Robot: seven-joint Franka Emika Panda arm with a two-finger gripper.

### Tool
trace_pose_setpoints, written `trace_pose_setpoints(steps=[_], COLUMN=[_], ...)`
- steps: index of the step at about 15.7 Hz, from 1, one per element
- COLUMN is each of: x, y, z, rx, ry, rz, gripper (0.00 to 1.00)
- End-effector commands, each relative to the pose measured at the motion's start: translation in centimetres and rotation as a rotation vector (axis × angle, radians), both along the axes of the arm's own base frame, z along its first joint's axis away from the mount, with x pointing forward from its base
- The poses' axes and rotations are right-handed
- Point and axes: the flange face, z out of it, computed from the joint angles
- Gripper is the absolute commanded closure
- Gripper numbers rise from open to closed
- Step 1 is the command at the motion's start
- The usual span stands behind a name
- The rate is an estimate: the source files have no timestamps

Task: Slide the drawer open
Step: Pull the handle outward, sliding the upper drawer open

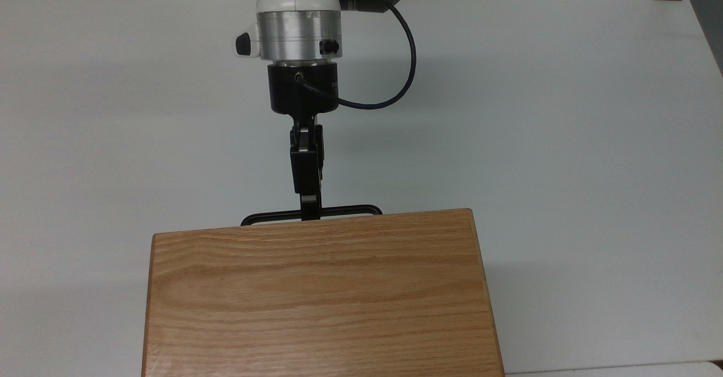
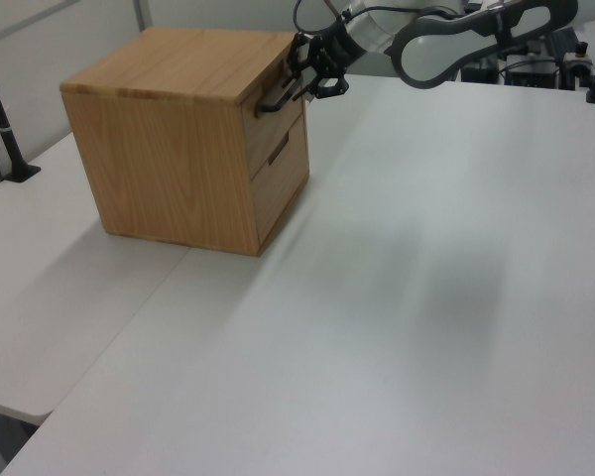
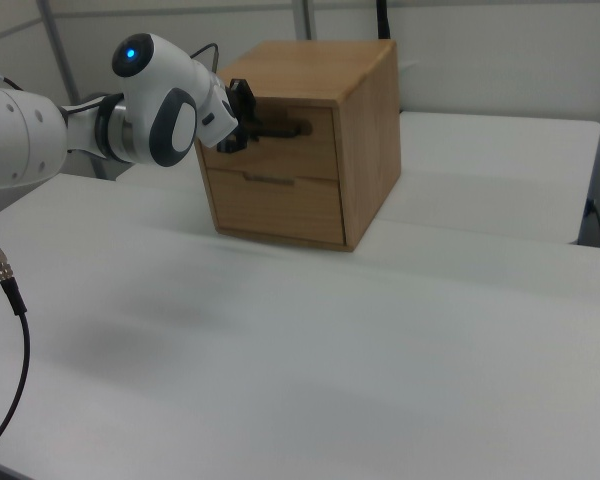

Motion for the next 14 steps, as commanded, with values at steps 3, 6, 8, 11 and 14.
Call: trace_pose_setpoints(steps=[3, 6, 8, 11, 14], x=[-0.1, -0.6, -2.2, -5.4, -9.2], y=[0.6, 0.5, 0.3, 0.1, -0.3], z=[-0.1, -0.5, 0.2, 0.5, 1.1], rx=[0.000, -0.003, -0.001, 0.004, 0.009], ry=[-0.005, 0.008, 0.016, 0.043, 0.063], rz=[0.004, 0.003, 0.002, -0.002, -0.005], gripper=[1.00, 1.00, 1.00, 1.00, 1.00])
